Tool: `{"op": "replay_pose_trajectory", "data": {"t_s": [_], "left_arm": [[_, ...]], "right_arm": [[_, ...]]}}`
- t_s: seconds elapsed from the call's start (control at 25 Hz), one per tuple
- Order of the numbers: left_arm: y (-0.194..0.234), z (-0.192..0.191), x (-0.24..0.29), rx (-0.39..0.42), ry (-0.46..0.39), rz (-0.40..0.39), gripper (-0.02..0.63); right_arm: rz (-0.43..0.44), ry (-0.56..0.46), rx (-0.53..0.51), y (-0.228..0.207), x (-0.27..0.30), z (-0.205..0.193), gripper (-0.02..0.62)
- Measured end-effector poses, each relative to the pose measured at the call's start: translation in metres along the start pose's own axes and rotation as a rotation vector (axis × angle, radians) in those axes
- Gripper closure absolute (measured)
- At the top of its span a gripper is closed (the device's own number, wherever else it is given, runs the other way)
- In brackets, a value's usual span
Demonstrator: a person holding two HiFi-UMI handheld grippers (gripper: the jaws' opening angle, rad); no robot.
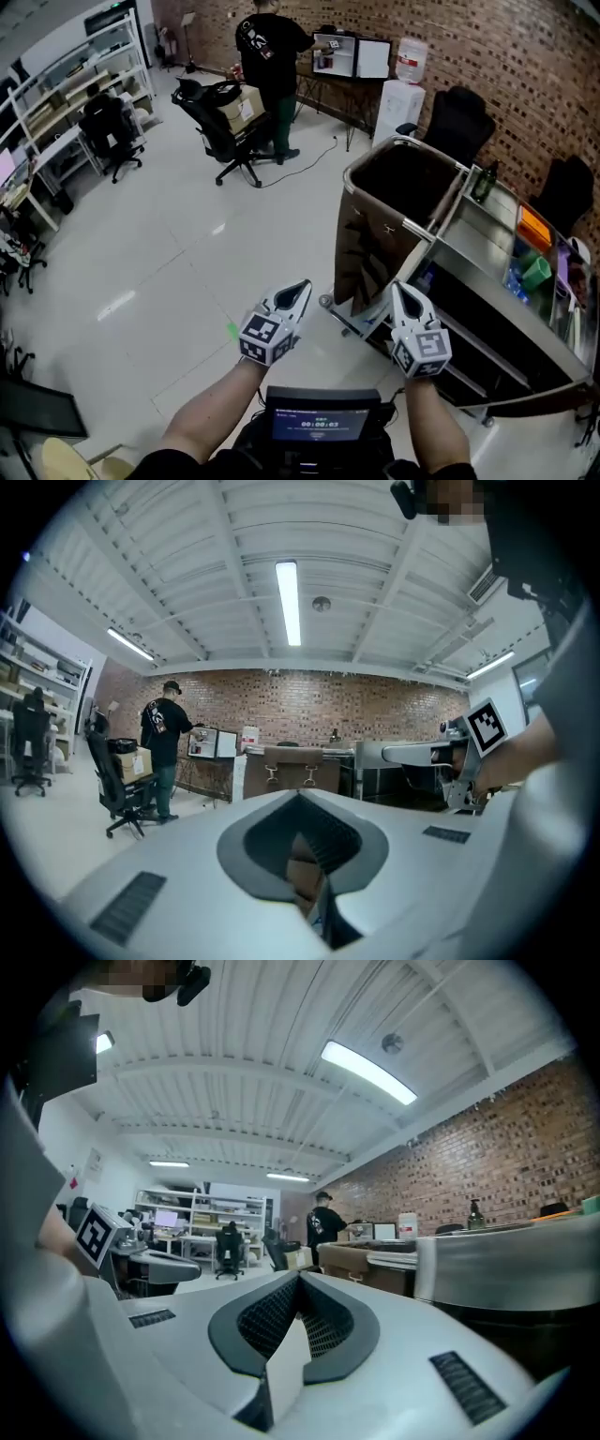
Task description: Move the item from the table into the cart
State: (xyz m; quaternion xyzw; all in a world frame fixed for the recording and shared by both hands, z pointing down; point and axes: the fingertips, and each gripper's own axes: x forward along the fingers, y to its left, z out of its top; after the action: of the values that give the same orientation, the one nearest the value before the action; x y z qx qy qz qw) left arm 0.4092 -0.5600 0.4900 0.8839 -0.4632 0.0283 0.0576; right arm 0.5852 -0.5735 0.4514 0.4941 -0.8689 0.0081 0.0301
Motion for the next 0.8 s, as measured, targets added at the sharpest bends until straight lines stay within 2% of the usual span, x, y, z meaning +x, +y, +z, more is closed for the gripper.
{"op": "replay_pose_trajectory", "data": {"t_s": [0.2,0.32,0.44,0.56,0.68,0.8], "left_arm": [[0.071,0.010,-0.054,-0.024,-0.032,0.121,0.606],[0.108,0.028,-0.090,-0.035,-0.069,0.208,0.606],[0.127,0.039,-0.136,-0.059,-0.106,0.308,0.606],[0.155,0.039,-0.181,-0.062,-0.105,0.466,0.606],[0.190,0.035,-0.239,-0.080,-0.108,0.644,0.606],[0.209,0.032,-0.315,-0.102,-0.120,0.738,0.606]], "right_arm": [[0.161,0.000,0.004,0.072,0.073,0.011,0.594],[0.310,0.002,-0.011,0.121,0.116,0.024,0.594],[0.457,0.010,-0.022,0.167,0.148,0.033,0.594],[0.582,0.002,-0.048,0.215,0.181,0.034,0.594],[0.720,0.015,-0.064,0.285,0.211,0.032,0.594],[0.833,0.010,-0.049,0.373,0.211,0.044,0.594]]}}
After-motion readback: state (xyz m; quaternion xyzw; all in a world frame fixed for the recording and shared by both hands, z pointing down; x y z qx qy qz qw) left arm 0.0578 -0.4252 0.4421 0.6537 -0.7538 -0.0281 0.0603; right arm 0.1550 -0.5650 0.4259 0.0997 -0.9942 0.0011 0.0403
